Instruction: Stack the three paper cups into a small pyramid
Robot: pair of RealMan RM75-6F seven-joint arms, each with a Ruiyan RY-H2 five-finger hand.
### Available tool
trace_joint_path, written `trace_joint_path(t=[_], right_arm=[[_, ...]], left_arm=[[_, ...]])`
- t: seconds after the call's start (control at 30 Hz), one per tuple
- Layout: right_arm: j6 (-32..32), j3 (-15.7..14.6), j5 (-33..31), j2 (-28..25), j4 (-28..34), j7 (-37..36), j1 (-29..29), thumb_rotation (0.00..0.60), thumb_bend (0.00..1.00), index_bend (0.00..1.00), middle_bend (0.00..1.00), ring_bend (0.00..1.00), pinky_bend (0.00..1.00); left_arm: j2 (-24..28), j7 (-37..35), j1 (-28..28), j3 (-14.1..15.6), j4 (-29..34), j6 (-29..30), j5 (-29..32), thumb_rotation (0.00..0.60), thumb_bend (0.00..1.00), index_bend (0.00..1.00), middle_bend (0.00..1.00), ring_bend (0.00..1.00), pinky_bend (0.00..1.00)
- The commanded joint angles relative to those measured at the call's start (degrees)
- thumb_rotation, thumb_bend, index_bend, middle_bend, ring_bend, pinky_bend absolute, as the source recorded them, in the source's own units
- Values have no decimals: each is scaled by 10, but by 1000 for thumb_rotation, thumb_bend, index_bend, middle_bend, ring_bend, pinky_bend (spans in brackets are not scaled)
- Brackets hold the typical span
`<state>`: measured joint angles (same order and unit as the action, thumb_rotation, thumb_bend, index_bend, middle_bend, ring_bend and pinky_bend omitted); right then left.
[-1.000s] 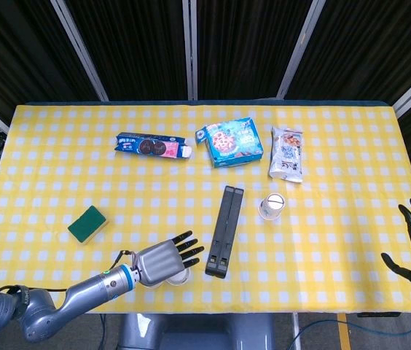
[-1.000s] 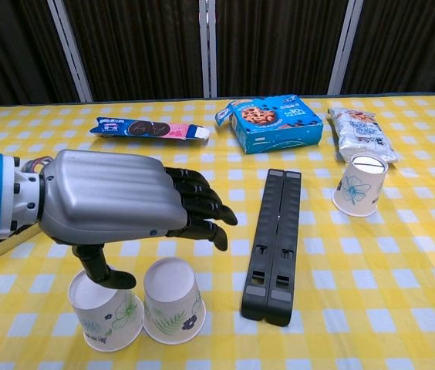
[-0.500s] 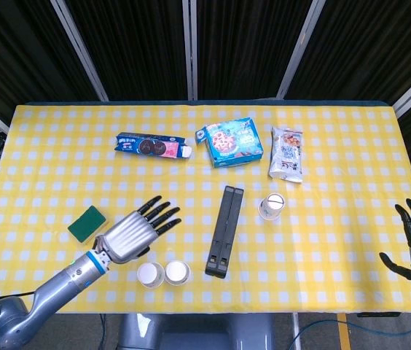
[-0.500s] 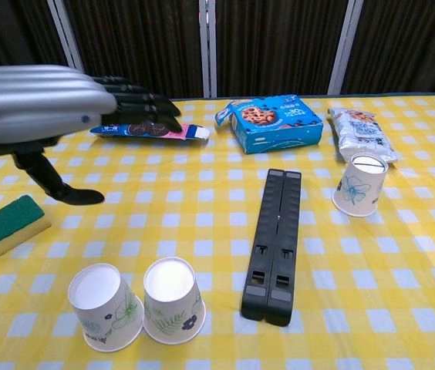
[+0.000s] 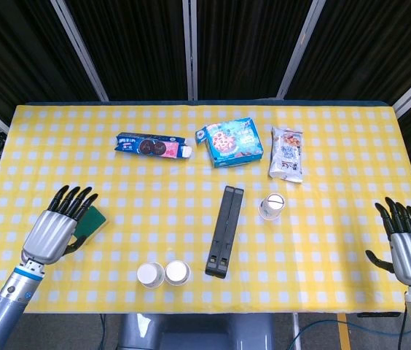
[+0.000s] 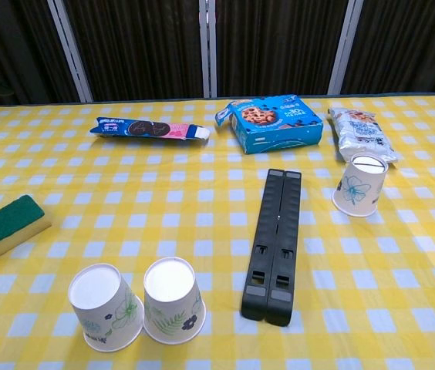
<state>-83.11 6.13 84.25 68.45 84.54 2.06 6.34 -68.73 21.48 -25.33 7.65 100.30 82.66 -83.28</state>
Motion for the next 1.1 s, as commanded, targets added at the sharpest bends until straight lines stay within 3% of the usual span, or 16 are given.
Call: trace_joint_path(t=[0.03, 0.27, 0.57, 0.87, 1.1], right_arm=[[29, 11, -9, 7, 1, 18, 24, 600, 62, 119, 0, 0, 0], [111, 44, -32, 10, 13, 58, 96, 600, 62, 133, 0, 0, 0], [259, 77, -98, 58, -19, 84, 210, 600, 75, 257, 0, 0, 0], [342, 80, -164, 85, -29, 117, 267, 600, 132, 246, 0, 0, 0], [367, 70, -211, 86, -15, 166, 293, 600, 220, 246, 0, 0, 0]], left_arm=[[-5, -32, 23, -1, -27, 19, -12, 600, 278, 22, 0, 0, 0], [2, -70, 35, -20, -40, 18, -13, 600, 278, 21, 0, 0, 0], [7, -92, 35, -41, -49, -21, -3, 600, 278, 21, 0, 0, 0], [12, -109, 36, -54, -55, -46, 1, 600, 277, 21, 0, 0, 0], [15, -120, 38, -62, -58, -60, 2, 600, 276, 21, 0, 0, 0]])
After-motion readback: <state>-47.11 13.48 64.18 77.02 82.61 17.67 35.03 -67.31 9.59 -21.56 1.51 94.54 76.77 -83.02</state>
